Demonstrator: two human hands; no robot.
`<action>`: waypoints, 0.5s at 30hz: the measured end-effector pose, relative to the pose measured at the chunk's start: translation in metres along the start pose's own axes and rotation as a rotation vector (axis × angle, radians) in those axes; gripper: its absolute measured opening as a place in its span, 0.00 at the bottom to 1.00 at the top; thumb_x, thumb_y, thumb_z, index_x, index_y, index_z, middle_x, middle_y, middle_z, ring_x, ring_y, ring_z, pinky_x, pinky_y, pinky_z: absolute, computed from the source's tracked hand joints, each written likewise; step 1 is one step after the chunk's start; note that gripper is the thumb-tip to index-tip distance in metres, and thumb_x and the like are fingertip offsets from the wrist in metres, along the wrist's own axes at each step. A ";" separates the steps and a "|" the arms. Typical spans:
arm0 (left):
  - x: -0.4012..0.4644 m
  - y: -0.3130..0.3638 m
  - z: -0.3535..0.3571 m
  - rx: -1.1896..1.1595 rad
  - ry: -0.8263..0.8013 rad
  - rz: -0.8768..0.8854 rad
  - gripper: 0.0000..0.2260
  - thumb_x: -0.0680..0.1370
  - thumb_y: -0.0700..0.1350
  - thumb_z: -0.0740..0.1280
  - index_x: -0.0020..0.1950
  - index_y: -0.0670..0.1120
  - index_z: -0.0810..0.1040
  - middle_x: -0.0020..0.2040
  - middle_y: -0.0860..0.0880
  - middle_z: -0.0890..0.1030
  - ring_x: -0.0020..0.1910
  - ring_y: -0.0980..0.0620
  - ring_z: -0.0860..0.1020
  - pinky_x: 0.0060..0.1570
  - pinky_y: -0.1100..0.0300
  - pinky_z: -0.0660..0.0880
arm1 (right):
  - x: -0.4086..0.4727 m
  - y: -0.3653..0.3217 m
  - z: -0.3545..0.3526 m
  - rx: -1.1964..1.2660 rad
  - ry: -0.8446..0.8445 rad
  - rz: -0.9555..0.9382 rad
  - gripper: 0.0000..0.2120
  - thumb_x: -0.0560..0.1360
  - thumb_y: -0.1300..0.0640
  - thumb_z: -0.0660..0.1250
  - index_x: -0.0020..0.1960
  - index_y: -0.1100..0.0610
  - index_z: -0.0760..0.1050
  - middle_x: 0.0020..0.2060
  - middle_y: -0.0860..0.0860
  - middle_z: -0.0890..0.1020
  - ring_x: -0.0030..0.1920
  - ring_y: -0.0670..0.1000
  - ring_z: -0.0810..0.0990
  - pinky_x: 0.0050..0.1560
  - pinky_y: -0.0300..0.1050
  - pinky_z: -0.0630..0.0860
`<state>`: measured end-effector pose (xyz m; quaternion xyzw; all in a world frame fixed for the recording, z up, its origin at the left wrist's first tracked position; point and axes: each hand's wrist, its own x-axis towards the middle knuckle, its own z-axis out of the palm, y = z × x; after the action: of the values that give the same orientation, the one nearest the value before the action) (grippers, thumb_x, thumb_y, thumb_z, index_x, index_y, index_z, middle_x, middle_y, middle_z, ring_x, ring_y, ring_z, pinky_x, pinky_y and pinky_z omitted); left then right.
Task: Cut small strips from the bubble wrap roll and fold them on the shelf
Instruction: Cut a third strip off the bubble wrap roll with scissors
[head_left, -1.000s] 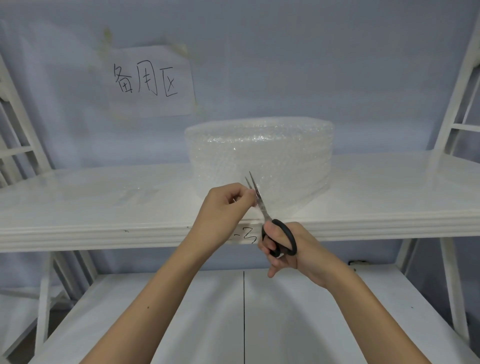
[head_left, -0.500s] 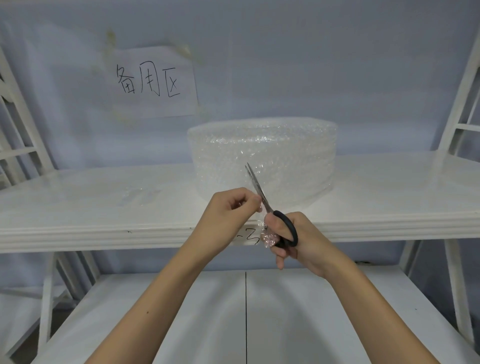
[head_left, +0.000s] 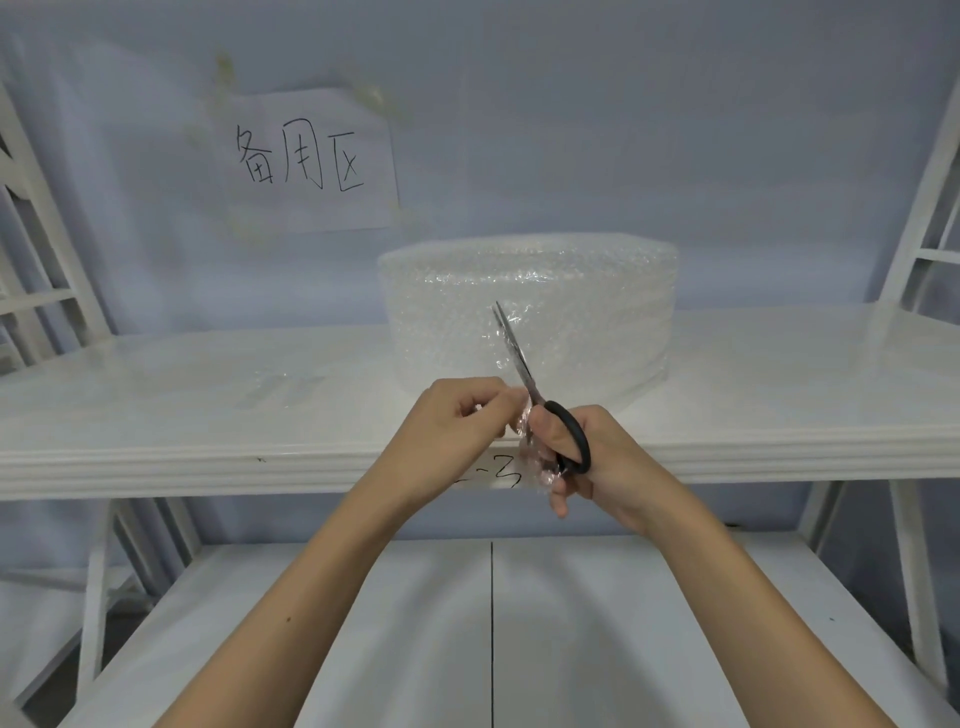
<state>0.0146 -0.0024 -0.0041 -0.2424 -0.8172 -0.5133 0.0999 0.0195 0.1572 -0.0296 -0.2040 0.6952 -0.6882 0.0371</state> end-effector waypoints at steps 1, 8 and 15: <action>0.001 -0.001 -0.003 0.019 0.025 -0.005 0.19 0.80 0.53 0.63 0.30 0.51 0.77 0.30 0.56 0.74 0.27 0.59 0.67 0.32 0.64 0.64 | 0.000 0.001 0.000 0.009 0.001 -0.001 0.21 0.68 0.42 0.68 0.23 0.53 0.74 0.26 0.50 0.72 0.24 0.49 0.67 0.22 0.41 0.72; 0.013 0.007 -0.006 -0.033 0.231 -0.020 0.26 0.74 0.67 0.54 0.34 0.51 0.80 0.31 0.54 0.77 0.26 0.58 0.69 0.36 0.58 0.66 | -0.001 0.006 0.001 0.039 0.015 0.016 0.24 0.67 0.39 0.73 0.29 0.57 0.68 0.29 0.52 0.72 0.24 0.48 0.66 0.22 0.40 0.72; 0.015 0.007 -0.003 -0.088 0.245 -0.032 0.22 0.78 0.61 0.59 0.35 0.48 0.80 0.30 0.54 0.76 0.26 0.58 0.70 0.35 0.59 0.67 | 0.000 0.007 0.001 0.051 0.006 0.013 0.17 0.74 0.55 0.64 0.26 0.51 0.75 0.33 0.59 0.70 0.24 0.49 0.66 0.23 0.41 0.72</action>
<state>0.0049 0.0020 0.0089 -0.1687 -0.7793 -0.5760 0.1800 0.0181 0.1557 -0.0364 -0.1965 0.6787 -0.7062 0.0447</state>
